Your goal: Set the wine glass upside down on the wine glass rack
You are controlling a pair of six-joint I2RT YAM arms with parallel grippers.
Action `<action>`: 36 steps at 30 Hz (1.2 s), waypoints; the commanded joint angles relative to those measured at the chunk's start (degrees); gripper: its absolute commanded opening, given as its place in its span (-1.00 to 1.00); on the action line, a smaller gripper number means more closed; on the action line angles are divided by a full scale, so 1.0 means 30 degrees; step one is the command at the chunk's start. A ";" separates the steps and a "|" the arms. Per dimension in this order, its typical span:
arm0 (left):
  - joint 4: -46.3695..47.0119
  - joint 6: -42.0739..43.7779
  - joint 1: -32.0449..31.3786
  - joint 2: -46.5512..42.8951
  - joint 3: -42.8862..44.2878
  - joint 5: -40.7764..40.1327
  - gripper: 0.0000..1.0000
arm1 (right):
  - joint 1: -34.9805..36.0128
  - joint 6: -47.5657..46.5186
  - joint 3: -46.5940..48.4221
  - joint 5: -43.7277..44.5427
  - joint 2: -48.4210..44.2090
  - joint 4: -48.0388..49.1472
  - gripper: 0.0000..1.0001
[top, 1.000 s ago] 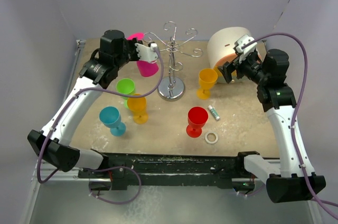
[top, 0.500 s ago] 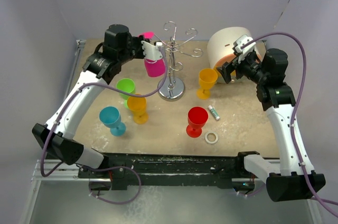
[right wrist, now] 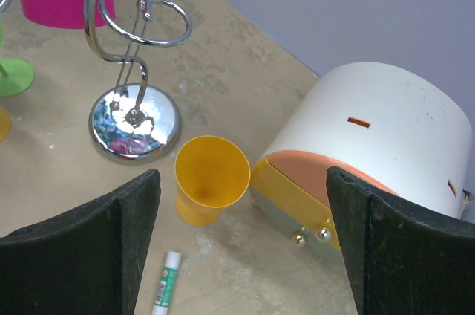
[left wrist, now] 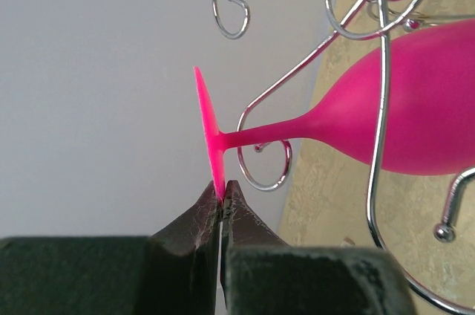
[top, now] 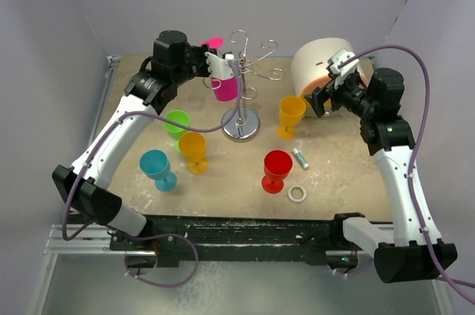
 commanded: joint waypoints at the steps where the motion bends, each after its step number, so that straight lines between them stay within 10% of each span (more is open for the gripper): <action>1: 0.2266 -0.0924 -0.0119 0.0167 0.0756 -0.0533 -1.00 | -0.0078 -0.0196 -0.0093 -0.0129 -0.0222 0.0624 0.89; 36: 0.1463 -0.0128 -0.0148 0.0529 -0.0165 -0.3767 -1.00 | -0.0078 -0.0568 -0.0385 0.0116 -0.0310 0.0909 0.90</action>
